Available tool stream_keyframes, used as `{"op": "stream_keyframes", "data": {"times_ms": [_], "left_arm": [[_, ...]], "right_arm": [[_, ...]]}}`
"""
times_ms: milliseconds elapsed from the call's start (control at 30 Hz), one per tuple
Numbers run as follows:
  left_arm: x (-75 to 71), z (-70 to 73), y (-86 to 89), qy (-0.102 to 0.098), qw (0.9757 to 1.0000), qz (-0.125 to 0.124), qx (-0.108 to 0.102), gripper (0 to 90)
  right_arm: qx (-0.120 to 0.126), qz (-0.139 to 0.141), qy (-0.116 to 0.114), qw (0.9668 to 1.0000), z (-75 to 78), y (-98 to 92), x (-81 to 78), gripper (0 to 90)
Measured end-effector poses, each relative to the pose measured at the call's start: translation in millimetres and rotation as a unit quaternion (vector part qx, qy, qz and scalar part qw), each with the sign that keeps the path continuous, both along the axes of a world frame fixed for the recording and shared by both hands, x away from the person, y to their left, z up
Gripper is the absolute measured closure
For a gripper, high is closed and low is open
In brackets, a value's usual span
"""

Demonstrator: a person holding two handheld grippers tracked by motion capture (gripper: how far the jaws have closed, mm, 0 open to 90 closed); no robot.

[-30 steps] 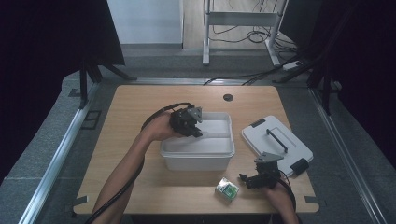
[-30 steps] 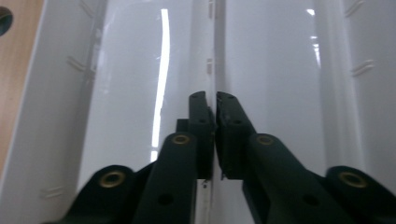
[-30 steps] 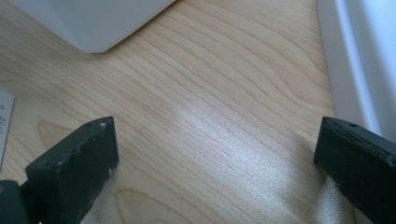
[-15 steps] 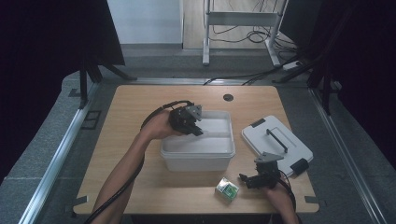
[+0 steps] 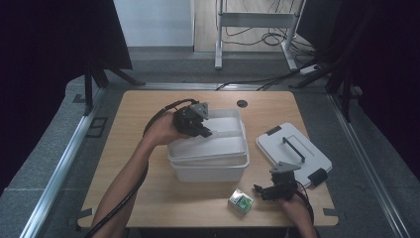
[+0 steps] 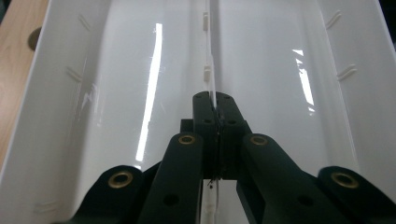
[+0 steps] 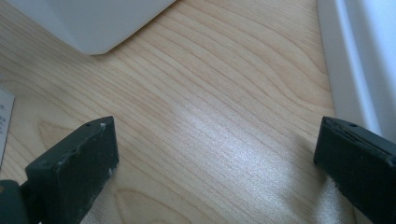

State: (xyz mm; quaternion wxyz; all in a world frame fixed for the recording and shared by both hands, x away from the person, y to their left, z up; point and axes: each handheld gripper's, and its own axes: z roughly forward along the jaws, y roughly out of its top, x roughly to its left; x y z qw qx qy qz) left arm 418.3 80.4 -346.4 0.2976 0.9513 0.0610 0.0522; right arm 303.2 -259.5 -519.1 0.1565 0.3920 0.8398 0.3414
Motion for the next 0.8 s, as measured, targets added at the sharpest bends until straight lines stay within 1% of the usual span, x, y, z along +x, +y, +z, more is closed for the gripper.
{"op": "stream_keyframes", "data": {"times_ms": [100, 200, 267, 400, 467, 533, 567, 667, 800], "left_arm": [[2.4, -0.5, 6.9, 0.004, 0.9997, 0.026, 0.001, 88.8], [5.0, -1.3, 14.8, 0.007, 0.9985, 0.053, 0.0, 88.8], [6.9, -1.7, 21.1, 0.008, 0.9972, 0.074, -0.001, 88.8], [10.3, -2.1, 32.8, 0.008, 0.9944, 0.105, -0.006, 88.8], [11.7, -2.3, 39.6, 0.008, 0.9923, 0.123, -0.009, 88.8], [13.4, -3.0, 47.4, 0.008, 0.9896, 0.144, -0.011, 88.8], [14.0, -3.3, 50.1, 0.008, 0.9888, 0.149, -0.011, 88.9], [16.5, -4.3, 61.4, 0.009, 0.9851, 0.171, -0.015, 88.8], [18.8, -5.5, 72.7, 0.007, 0.9812, 0.192, -0.016, 88.8]], "right_arm": [[0.0, 0.0, 0.0, 1.0, 0.0, 0.0, 0.0, 0.0], [0.0, 0.0, 0.0, 1.0, 0.0, 0.0, 0.0, 0.0], [0.0, 0.0, 0.001, 1.0, 0.0, 0.1, -0.1, 0.0], [0.0, 0.0, 0.0, 1.0, 0.0, 0.0, -0.1, 0.0], [-0.001, 0.001, 0.0, 1.0, 0.0, -0.1, 0.0, 0.0], [-0.001, 0.001, 0.0, 1.0, 0.0, -0.1, 0.0, 0.0], [-0.001, 0.001, 0.0, 1.0, 0.0, -0.1, 0.0, 0.0], [-0.001, 0.001, 0.0, 1.0, 0.0, -0.1, 0.0, 0.0], [-0.001, 0.001, 0.001, 1.0, 0.0, 0.0, -0.1, 0.0]]}}
